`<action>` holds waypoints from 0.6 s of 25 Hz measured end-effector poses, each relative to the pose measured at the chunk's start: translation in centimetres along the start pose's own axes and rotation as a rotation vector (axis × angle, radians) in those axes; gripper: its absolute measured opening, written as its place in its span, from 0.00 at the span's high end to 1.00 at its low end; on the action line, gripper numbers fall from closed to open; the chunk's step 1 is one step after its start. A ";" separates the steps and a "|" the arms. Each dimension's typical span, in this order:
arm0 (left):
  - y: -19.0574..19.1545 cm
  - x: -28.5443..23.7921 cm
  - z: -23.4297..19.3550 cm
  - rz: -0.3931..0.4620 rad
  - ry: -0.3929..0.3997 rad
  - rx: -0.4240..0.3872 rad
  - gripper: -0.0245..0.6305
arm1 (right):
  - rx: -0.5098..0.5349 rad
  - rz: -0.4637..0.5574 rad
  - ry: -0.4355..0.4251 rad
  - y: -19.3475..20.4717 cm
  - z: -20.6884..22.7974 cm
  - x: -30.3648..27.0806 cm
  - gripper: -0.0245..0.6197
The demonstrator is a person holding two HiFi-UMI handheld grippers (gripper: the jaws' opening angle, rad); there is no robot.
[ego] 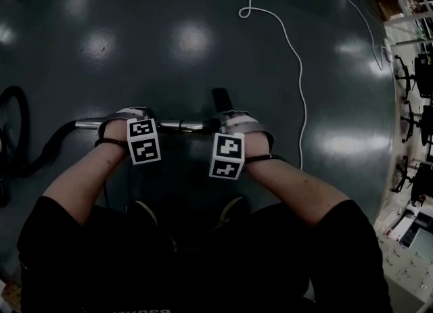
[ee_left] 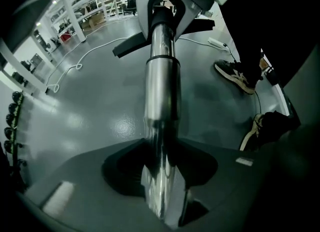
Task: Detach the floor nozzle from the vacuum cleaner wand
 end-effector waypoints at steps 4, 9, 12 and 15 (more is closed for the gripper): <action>-0.4 0.6 -0.8 0.011 -0.011 0.052 0.70 | 0.120 -0.126 0.256 0.5 0.9 0.1 0.74; -0.4 0.5 -0.6 0.009 -0.003 0.047 0.70 | 0.011 -0.025 0.067 0.7 0.5 -0.5 0.75; -0.8 0.5 -0.6 0.026 -0.001 0.028 0.70 | -0.076 0.052 -0.123 1.0 0.2 -0.4 0.75; -1.1 0.9 -0.9 0.038 -0.018 0.018 0.70 | -0.100 0.074 -0.244 1.0 0.6 0.2 0.76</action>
Point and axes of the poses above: the fingertips, and each gripper's own axes: x backward along the fingers, z to its right, y out of its underside, the point moved 6 cm from there along x, backward along the fingers, and after that the axes turned 14 degrees about -y, right-handed, at the moved point
